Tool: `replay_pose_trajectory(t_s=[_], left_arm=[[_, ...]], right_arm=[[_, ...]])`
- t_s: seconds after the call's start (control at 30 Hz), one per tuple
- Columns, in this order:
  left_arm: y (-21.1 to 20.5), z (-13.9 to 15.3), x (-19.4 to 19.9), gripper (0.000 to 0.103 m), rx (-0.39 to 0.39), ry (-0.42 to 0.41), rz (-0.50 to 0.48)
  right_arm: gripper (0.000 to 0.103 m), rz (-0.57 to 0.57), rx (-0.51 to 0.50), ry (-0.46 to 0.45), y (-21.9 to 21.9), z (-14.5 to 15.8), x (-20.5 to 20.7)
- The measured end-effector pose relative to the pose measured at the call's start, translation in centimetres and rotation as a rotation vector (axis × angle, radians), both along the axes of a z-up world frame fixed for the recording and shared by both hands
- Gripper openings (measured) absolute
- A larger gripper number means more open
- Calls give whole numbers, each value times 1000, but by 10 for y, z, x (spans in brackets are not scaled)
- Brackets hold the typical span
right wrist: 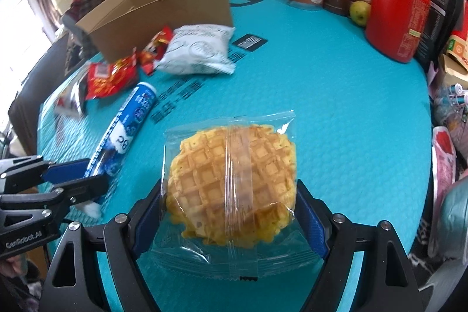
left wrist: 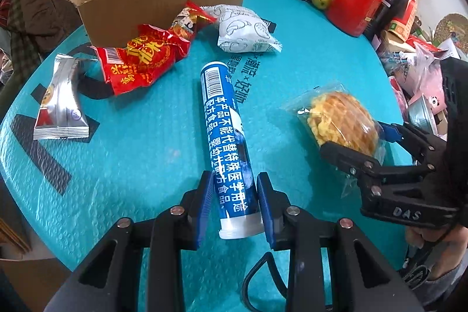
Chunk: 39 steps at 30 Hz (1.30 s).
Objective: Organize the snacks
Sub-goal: 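Lift the blue tube and waffle and carry both over the cardboard box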
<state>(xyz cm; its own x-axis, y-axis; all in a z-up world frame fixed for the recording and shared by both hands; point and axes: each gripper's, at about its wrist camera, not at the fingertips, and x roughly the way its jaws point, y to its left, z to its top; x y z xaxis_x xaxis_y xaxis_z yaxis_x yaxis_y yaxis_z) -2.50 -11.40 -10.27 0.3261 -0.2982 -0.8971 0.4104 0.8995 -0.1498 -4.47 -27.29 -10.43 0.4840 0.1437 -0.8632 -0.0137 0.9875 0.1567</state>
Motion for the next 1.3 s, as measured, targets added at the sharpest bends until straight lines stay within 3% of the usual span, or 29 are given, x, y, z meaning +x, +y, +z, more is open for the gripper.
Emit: replay_pose_trajectory(t_s=[0.1, 0.17, 0.3, 0.53, 0.6, 0.73, 0.83, 1.0, 1.3], left_arm=[[-5, -10, 8, 31, 33, 50, 20], [-10, -8, 11, 39, 44, 8, 25], [-24, -13, 16, 45, 130, -58, 16], [-27, -14, 26, 46, 94, -105, 32], [-26, -13, 28, 28, 88, -125, 25], [-26, -10, 30, 28, 72, -124, -8], [-27, -7, 30, 28, 72, -137, -14], [-13, 1, 22, 28, 39, -134, -15], [4, 18, 12, 28, -17, -152, 12]], right_arm=[[85, 4, -7, 7, 1, -2, 2], [85, 4, -21, 9, 2, -3, 4], [88, 11, -33, 9, 3, -4, 5], [91, 20, -86, 7, 8, -6, 7], [91, 26, -104, 7, 10, -7, 7], [91, 35, -129, -2, 12, -8, 6], [83, 59, -156, -21, 16, -7, 5], [75, 47, -126, -47, 14, -2, 1], [75, 53, 3, -94, 18, 13, -4]])
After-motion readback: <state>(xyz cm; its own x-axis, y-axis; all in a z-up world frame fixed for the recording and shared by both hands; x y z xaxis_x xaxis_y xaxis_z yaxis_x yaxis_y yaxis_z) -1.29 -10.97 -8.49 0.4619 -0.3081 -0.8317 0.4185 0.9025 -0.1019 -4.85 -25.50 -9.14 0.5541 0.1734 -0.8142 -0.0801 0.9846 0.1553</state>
